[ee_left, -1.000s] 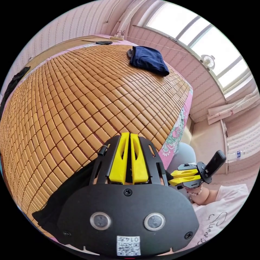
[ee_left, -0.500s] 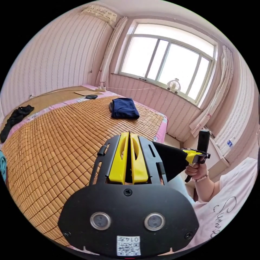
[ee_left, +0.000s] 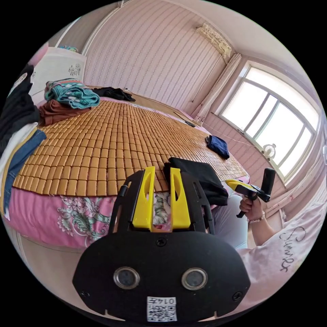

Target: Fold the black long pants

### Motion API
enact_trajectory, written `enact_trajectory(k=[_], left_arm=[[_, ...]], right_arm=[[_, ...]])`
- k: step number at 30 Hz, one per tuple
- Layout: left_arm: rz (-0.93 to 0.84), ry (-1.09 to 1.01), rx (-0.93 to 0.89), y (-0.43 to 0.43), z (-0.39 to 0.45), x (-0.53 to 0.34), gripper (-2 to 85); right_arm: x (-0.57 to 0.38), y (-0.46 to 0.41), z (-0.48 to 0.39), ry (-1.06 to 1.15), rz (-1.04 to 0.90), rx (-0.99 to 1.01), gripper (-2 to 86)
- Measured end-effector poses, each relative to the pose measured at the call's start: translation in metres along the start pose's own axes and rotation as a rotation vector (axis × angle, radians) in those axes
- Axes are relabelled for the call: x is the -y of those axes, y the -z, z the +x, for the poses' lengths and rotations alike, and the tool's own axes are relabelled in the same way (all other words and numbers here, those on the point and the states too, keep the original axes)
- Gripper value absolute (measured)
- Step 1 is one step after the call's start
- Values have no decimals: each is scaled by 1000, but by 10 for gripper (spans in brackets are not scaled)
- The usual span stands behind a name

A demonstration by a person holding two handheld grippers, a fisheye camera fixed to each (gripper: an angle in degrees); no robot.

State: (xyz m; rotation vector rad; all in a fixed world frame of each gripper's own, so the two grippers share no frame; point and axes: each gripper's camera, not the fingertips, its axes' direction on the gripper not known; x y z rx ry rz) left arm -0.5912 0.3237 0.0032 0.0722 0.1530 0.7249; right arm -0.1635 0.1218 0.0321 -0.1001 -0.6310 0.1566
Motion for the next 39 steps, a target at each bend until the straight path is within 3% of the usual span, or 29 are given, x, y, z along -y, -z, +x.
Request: enact_trajectory(k=[4,9,12,18,25,28,33,39], left_arm=[[1,-8,-103,-24,21,-24,91],[-163,-127,-3,-66,51,-35,97],[-135,-211,45,-62,55,-49,86],[-109,-122,-16,-54,33,-62,70],[-100,-179,28,-20,31,-83,7],[-97,-117,20,-16,18,-92,32],[-8,-30,18,8,6,-77,102],[-217,82,-106,-59,-26,-56,131]], right_arm=[[-20,10,4,-56,-116,-260,48],[-31,-9,-4,-86,-180,-277,65],[-28,-11,-9,-90,-190,-312,58],[-36,-22,7,-170,-367,-270,47],[-14,27,19,-229,-69,-281,74],[-2,31,46,-302,7,-261,128],[12,18,83,-395,33,-164,142],[17,9,111,-452,54,24,96]])
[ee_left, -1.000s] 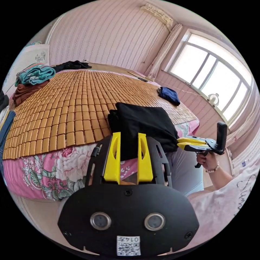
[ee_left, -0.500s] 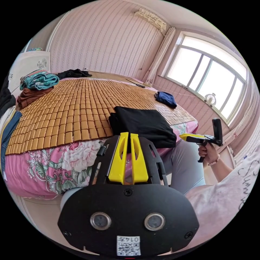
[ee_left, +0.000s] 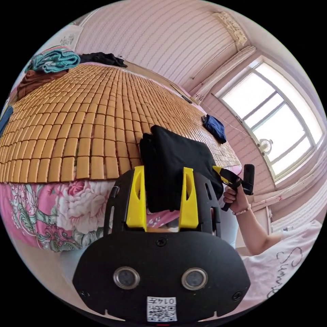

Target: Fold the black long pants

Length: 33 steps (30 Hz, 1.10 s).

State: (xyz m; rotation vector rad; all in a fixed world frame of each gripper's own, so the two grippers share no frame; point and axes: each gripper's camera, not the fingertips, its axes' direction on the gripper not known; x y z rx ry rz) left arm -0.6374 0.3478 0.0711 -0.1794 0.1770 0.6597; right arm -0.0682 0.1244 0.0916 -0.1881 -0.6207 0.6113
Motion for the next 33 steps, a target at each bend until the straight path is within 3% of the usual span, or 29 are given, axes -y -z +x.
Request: enact_trajectory(k=[5,7,12,16,20,22,24,26,28,30,33], left_arm=[[36,-67,-13,1,-4,-10,81],[89,-38,-31,10,-10,-21,77],[436,135,-52,64,-38,-64,75],[707,107,169,139,-52,-49,75],[866,33,316,225,-75,50,79],[861,39,502,255,-87,119,87],[770,116,603,267,-116,186,101],[553,222,681,255,-155,240,107],[513,249,724,237,-166,241,107],[544,179,734,215,-157,220,103],[616,28,707,174,-122,161,84]], right_arm=[[34,10,-14,83,-53,136,58],[73,5,-62,283,-129,148,52],[142,-38,-195,796,-307,166,45],[189,-82,-279,1071,-335,224,46],[267,-125,-309,1035,-217,270,49],[338,-179,-329,969,-129,188,60],[391,-233,-335,851,-123,77,72],[425,-282,-326,654,-178,-62,85],[423,-319,-305,545,-248,-33,99],[401,-329,-287,567,-279,34,114],[349,-318,-242,647,-481,98,130]])
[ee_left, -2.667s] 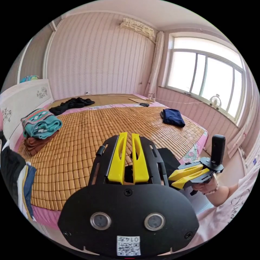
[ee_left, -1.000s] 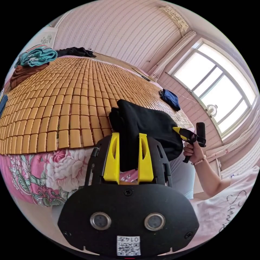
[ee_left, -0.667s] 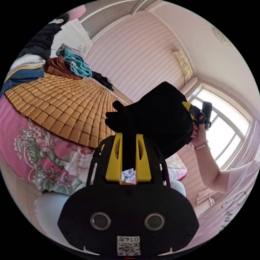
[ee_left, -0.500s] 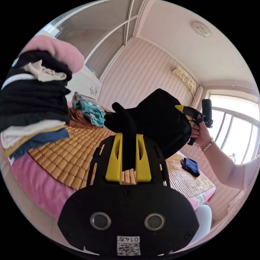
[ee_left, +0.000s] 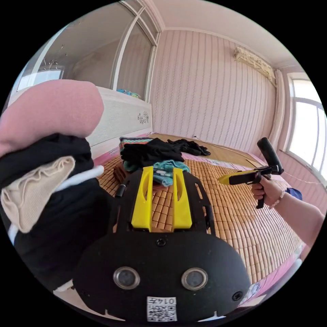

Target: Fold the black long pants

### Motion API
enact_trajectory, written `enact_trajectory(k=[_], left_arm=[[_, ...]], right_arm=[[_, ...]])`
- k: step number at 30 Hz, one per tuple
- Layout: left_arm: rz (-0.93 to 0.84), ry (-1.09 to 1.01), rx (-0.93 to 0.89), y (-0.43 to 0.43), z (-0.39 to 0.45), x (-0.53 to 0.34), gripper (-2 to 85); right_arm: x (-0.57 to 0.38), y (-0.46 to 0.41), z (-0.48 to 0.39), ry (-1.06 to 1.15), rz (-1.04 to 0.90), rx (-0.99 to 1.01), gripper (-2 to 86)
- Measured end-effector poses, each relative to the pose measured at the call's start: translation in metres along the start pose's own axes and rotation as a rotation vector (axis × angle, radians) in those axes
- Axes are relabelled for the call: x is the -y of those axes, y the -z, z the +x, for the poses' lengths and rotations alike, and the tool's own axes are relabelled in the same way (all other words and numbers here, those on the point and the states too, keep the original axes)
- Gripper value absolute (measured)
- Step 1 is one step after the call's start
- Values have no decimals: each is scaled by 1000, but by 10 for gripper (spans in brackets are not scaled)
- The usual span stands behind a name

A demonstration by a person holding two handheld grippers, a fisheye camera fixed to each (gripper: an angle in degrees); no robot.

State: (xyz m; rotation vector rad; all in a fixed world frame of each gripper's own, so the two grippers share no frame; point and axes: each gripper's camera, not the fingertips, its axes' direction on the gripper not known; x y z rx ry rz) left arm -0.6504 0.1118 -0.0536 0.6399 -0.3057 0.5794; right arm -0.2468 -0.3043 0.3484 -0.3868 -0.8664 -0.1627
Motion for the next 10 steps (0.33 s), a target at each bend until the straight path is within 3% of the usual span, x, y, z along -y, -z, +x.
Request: enact_trajectory(k=[5,10], left_arm=[[6,-145,-272,31,98,-88,77],[-13,-288,-477,27,230,-124,79]], right_arm=[[-167,54,4,-57,-58,-34,130],[-332,166,2,-319,5,-451,134]])
